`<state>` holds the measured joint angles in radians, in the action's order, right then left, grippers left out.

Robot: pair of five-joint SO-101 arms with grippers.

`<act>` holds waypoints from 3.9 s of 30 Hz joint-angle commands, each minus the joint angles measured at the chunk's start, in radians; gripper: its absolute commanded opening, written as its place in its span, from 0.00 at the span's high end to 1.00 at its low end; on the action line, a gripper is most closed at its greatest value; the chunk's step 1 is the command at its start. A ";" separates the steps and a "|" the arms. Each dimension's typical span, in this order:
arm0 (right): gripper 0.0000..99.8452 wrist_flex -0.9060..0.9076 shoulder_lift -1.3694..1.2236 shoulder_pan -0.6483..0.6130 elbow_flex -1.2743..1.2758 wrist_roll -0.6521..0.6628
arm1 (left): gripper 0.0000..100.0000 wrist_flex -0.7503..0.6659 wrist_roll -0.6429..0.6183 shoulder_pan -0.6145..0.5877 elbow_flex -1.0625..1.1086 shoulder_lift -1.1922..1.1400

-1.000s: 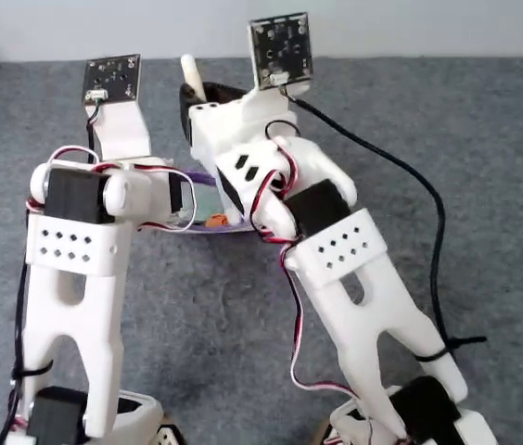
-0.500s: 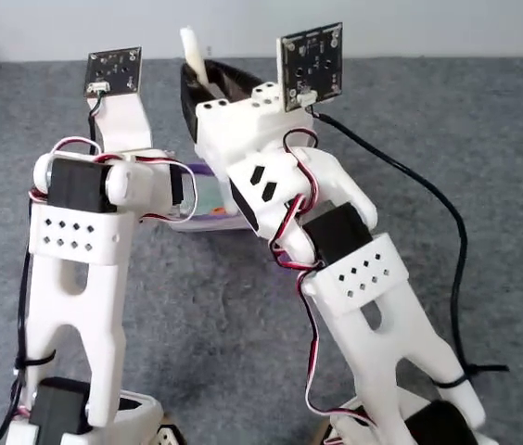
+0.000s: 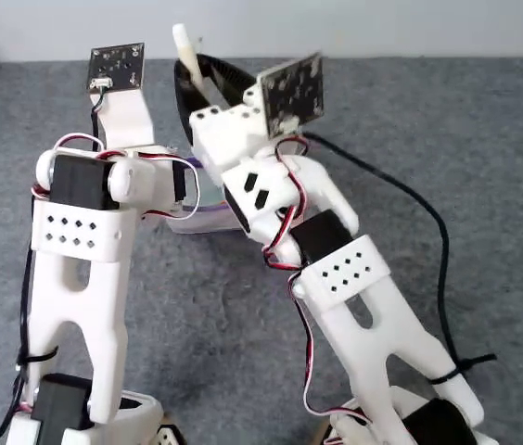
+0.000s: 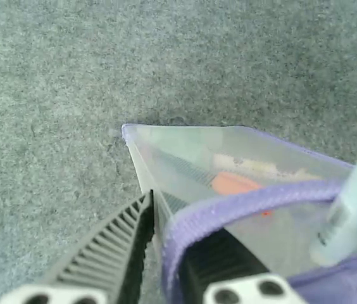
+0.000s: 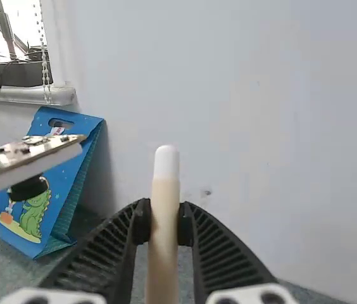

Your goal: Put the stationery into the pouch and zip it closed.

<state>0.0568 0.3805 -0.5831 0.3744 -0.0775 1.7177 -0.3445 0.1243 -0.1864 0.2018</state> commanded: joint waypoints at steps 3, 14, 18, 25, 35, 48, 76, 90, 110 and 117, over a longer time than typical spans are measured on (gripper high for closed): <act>0.99 -0.205 0.053 -0.010 0.124 0.061 | 0.99 0.005 -0.011 -0.003 -0.045 0.000; 0.99 -0.193 0.292 -0.025 0.328 0.066 | 0.99 0.005 -0.011 0.002 -0.045 0.000; 0.99 -0.286 0.329 0.002 0.350 0.127 | 0.99 0.005 -0.011 0.000 -0.042 0.000; 0.99 -0.326 0.516 -0.002 0.574 0.190 | 0.99 0.005 -0.011 -0.002 -0.041 0.000; 0.99 -0.044 0.900 -0.005 0.784 0.189 | 0.99 0.005 -0.011 0.002 -0.041 -0.002; 0.99 0.335 1.059 0.025 0.779 0.034 | 0.99 0.003 -0.011 0.002 -0.041 -0.002; 0.86 0.071 0.714 -0.097 0.767 0.043 | 0.99 0.006 -0.011 -0.005 -0.047 -0.052; 0.74 0.618 0.716 0.082 0.345 0.035 | 0.99 0.006 -0.011 -0.002 -0.047 -0.052; 0.83 0.734 0.705 0.275 0.591 0.133 | 0.99 0.020 -0.011 0.003 -0.045 -0.051; 0.83 0.754 0.707 0.188 0.609 0.126 | 0.99 0.020 -0.009 0.003 -0.045 -0.054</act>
<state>0.7933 1.0879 -0.3498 1.0081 0.0621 1.7285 -0.3445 0.1243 -0.2064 0.1496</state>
